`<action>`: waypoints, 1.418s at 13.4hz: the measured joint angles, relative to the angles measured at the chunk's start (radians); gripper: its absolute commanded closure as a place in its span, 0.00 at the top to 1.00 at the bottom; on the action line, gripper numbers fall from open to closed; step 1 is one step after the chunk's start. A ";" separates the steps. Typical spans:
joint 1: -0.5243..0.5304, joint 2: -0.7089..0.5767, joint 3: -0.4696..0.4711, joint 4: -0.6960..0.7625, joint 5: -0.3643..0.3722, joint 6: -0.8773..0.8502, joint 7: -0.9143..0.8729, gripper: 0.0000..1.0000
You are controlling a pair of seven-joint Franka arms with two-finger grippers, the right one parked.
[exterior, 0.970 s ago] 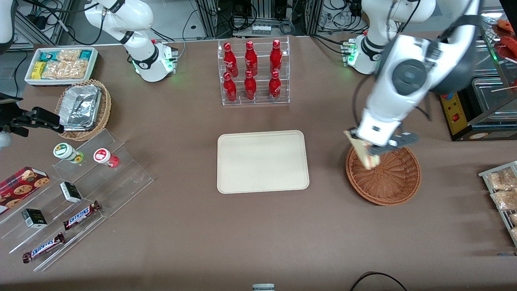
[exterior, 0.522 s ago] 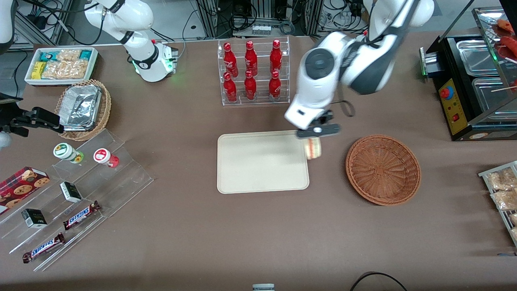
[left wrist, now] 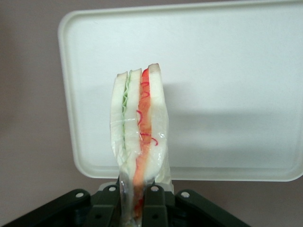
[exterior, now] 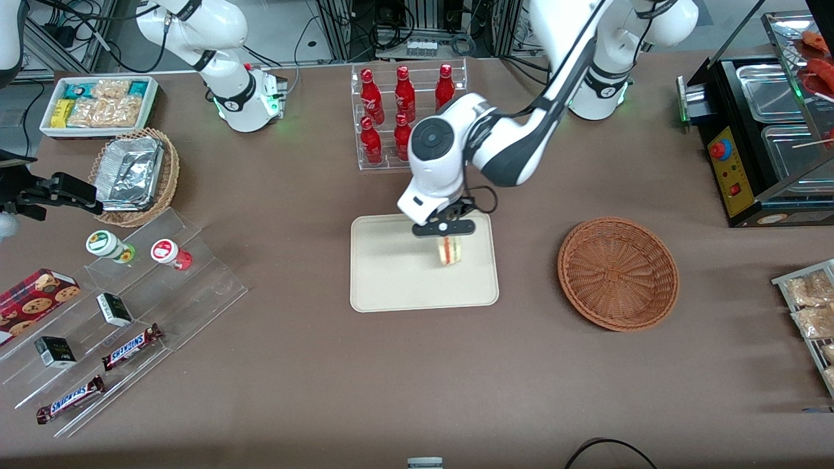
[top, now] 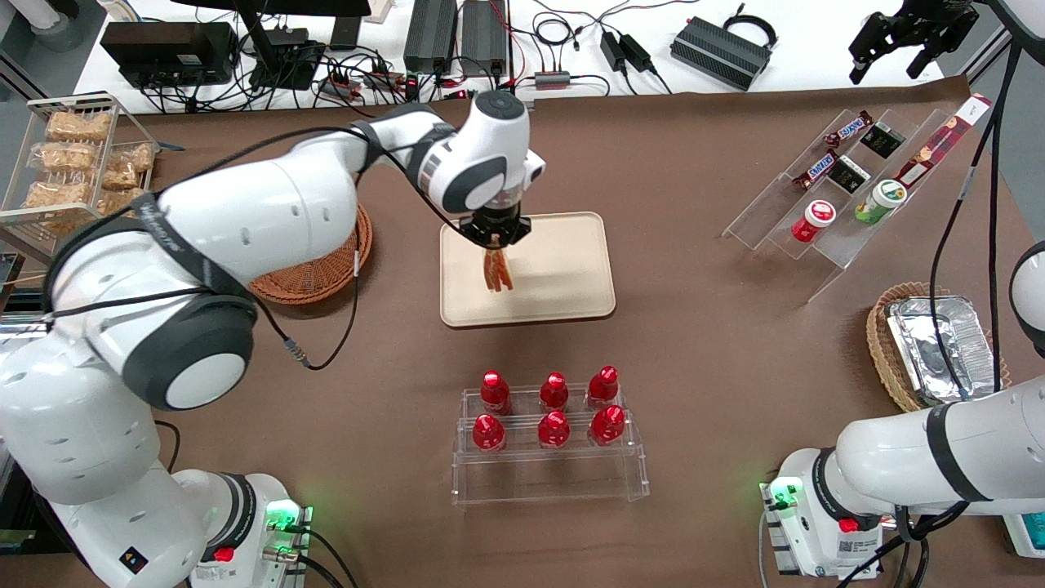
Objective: Place sandwich from basket to tray
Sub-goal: 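Lower the sandwich onto the tray and open the left gripper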
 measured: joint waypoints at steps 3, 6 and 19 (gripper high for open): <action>-0.037 0.088 0.000 0.052 0.000 0.026 -0.024 0.00; -0.047 0.131 0.000 0.073 0.000 0.059 -0.025 0.00; -0.057 0.179 0.001 0.083 0.050 0.086 -0.024 1.00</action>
